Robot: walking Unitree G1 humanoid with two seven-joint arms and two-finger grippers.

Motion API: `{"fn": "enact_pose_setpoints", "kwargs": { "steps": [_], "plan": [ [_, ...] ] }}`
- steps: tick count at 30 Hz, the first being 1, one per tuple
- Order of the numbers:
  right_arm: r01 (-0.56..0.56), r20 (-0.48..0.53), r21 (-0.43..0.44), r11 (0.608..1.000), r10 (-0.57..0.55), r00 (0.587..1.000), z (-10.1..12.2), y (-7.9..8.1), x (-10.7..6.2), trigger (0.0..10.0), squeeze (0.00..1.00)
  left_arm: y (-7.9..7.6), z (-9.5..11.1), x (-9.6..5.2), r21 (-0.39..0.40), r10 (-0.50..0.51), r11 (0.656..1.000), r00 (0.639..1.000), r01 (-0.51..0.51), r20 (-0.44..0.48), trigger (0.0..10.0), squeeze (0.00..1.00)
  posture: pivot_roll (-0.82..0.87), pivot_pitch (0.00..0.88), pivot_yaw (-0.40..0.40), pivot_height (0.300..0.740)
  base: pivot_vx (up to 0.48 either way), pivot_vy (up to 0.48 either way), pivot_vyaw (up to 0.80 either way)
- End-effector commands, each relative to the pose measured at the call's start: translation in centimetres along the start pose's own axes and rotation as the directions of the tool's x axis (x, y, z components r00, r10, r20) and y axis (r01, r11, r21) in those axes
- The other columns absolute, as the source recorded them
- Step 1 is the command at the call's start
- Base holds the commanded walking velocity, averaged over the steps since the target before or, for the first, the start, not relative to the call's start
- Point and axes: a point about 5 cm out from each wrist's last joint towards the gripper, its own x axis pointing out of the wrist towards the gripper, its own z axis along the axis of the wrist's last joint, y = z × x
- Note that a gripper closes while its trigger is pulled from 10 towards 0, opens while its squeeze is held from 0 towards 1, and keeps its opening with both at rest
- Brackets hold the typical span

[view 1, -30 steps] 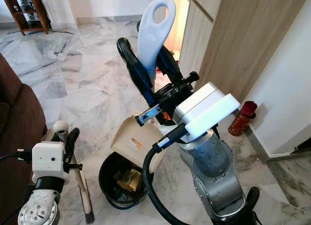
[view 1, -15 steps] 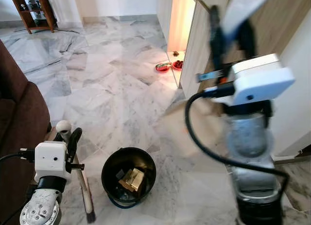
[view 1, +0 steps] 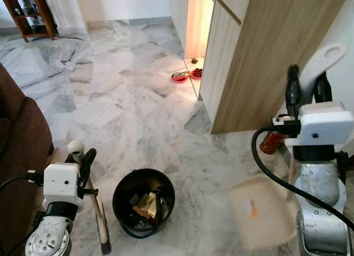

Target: Sweep floor

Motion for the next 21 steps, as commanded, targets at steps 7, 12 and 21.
{"fn": "enact_pose_setpoints", "kwargs": {
  "steps": [7, 12, 21],
  "plan": [
    [-0.005, -0.148, -0.003, 1.0, 0.004, 0.989, -4.0, -0.5, -2.9, 10.0, 0.0, 1.1, -1.7, -1.1, -0.027, 0.057, 0.998, 0.997, -0.058, -0.048, 10.0, 0.0, 0.01, 0.075, 0.006, 0.74, 0.0, 0.0, 0.0],
    [0.022, -0.297, 0.085, 0.996, 0.004, 0.955, -6.9, -0.5, -4.7, 10.0, 0.0, 1.0, -2.1, -1.4, -0.045, 0.069, 0.996, 0.996, -0.072, -0.064, 10.0, 0.0, 0.02, 0.064, 0.003, 0.74, 0.0, 0.0, 0.0],
    [0.08, -0.418, 0.235, 0.969, 0.027, 0.908, -10.9, 0.7, -5.2, 10.0, 0.0, 0.7, -2.5, -1.4, -0.084, 0.069, 0.994, 0.995, -0.075, -0.073, 10.0, 0.0, 0.03, 0.048, -0.004, 0.74, 0.0, 0.0, 0.0]
  ]
}}
